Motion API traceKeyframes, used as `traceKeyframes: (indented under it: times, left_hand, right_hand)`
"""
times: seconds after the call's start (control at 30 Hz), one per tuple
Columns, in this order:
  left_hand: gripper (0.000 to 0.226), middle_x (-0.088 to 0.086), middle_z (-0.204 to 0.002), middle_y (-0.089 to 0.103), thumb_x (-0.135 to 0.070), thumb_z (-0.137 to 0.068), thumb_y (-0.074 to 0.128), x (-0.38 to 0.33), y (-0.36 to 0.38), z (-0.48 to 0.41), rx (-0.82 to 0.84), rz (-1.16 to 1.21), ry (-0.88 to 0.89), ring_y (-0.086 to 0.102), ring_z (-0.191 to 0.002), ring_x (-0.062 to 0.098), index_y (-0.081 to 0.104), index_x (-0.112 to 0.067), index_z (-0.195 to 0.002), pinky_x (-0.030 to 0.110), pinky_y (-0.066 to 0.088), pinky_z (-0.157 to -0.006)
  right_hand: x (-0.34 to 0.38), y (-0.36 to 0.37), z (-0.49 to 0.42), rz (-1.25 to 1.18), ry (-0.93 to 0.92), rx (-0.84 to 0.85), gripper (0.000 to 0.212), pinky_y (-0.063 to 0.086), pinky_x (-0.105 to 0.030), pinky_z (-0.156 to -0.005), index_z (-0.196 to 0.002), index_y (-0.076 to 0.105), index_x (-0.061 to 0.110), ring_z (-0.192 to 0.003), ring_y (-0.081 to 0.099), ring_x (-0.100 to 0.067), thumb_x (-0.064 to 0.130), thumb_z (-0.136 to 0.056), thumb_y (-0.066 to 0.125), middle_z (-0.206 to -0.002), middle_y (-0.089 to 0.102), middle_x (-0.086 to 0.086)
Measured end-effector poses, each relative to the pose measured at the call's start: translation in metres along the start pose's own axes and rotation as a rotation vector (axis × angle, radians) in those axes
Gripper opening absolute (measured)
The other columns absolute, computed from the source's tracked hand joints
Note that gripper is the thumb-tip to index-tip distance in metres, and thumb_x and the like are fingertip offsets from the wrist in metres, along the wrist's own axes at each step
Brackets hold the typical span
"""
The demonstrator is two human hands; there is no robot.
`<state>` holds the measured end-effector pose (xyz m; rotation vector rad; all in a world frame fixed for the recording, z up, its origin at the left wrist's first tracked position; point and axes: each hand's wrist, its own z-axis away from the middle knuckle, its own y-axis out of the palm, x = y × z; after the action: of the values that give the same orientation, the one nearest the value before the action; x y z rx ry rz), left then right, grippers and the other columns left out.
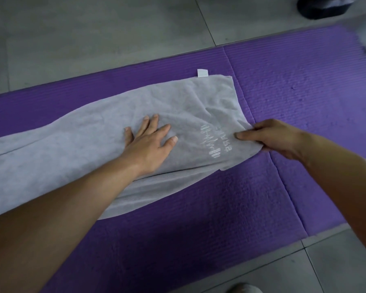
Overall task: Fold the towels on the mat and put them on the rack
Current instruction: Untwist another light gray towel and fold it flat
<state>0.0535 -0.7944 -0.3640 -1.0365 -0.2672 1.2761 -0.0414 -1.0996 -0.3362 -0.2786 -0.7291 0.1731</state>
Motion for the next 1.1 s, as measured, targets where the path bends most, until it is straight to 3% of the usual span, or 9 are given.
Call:
traceKeyframes:
  times: [0.07,0.17,0.27,0.47,0.6,0.77,0.9,0.97,1.1]
  left_hand:
    - [0.064,-0.008,-0.168,-0.017,-0.063,-0.102,0.016,-0.001,0.001,0.000,-0.008,0.007,-0.002,-0.023,-0.152,0.011,0.015,-0.037,-0.160,0.055,-0.017,-0.121]
    - [0.064,-0.008,-0.168,-0.018,-0.063,-0.102,0.015,-0.001,0.004,0.000,-0.027,-0.001,-0.001,-0.024,-0.152,0.011,0.015,-0.036,-0.160,0.056,-0.017,-0.120]
    - [0.067,-0.008,-0.168,-0.020,-0.065,-0.100,0.012,0.000,0.009,0.000,-0.040,-0.059,0.004,-0.026,-0.152,0.012,0.010,-0.037,-0.161,0.057,-0.016,-0.120]
    - [0.070,-0.005,-0.168,-0.022,-0.069,-0.098,0.014,0.000,0.014,-0.002,-0.055,-0.138,0.002,-0.025,-0.152,0.015,0.006,-0.037,-0.160,0.058,-0.013,-0.121]
    - [0.074,-0.001,-0.168,-0.021,-0.069,-0.097,0.017,-0.001,0.018,-0.001,-0.106,-0.178,0.012,-0.024,-0.153,0.017,0.003,-0.034,-0.161,0.057,-0.012,-0.121]
    - [0.069,0.004,-0.169,-0.016,-0.062,-0.100,0.023,-0.008,0.031,0.009,-0.210,-0.187,0.094,-0.019,-0.155,0.021,0.013,-0.029,-0.159,0.057,-0.010,-0.123]
    - [0.063,0.005,-0.169,-0.008,-0.059,-0.101,0.024,-0.013,0.038,0.015,-0.216,-0.163,0.109,-0.014,-0.155,0.022,0.021,-0.028,-0.155,0.057,-0.007,-0.123]
    - [0.064,0.002,-0.169,-0.010,-0.061,-0.100,0.020,-0.010,0.040,0.015,-0.183,-0.153,0.087,-0.016,-0.155,0.020,0.019,-0.031,-0.157,0.057,-0.007,-0.123]
    - [0.068,-0.002,-0.169,-0.017,-0.065,-0.099,0.015,-0.004,0.038,0.016,-0.135,-0.162,0.102,-0.022,-0.154,0.018,0.011,-0.034,-0.160,0.055,-0.010,-0.123]
  right_hand:
    - [-0.011,-0.005,0.007,-0.203,-0.062,0.042,0.020,0.054,-0.023,-0.078,-0.099,0.075,0.008,-0.092,0.073,-0.014,0.017,-0.082,0.075,-0.096,0.078,-0.002]
    - [-0.023,-0.009,0.016,-0.352,-0.189,0.000,0.019,0.054,-0.026,-0.080,-0.103,0.070,-0.001,-0.091,0.070,-0.019,0.010,-0.088,0.067,-0.099,0.075,-0.010]
    - [-0.029,-0.005,0.020,-0.462,-0.244,-0.114,0.011,0.056,-0.032,-0.075,-0.092,0.066,0.009,-0.079,0.067,-0.016,0.019,-0.095,0.064,-0.085,0.071,-0.005]
    - [-0.041,0.011,0.021,0.089,-0.131,-0.493,0.033,0.047,-0.029,-0.062,-0.087,0.065,0.014,-0.067,0.057,-0.016,0.046,-0.096,0.060,-0.073,0.063,0.001]
    - [-0.048,0.016,0.039,0.035,0.090,-0.376,0.051,0.058,-0.034,-0.064,-0.085,0.069,0.009,-0.067,0.069,-0.018,0.060,-0.080,0.073,-0.070,0.070,-0.001]
    - [-0.051,0.013,0.055,0.140,0.210,-0.257,0.040,0.063,-0.035,-0.070,-0.082,0.072,0.011,-0.072,0.072,-0.021,0.050,-0.081,0.078,-0.075,0.074,-0.010]
    - [-0.053,0.017,0.056,-0.357,0.211,-0.304,0.016,0.062,-0.044,-0.082,-0.095,0.068,0.008,-0.085,0.074,-0.025,0.024,-0.097,0.065,-0.101,0.075,-0.017]
    - [-0.053,0.021,0.054,-0.635,0.220,-0.344,0.017,0.062,-0.048,-0.080,-0.101,0.063,0.007,-0.085,0.075,-0.027,0.021,-0.104,0.055,-0.098,0.074,-0.016]
    - [-0.055,0.033,0.047,-0.775,0.186,-0.372,0.028,0.062,-0.049,-0.075,-0.116,0.061,0.002,-0.091,0.075,-0.029,0.020,-0.108,0.041,-0.105,0.075,-0.015]
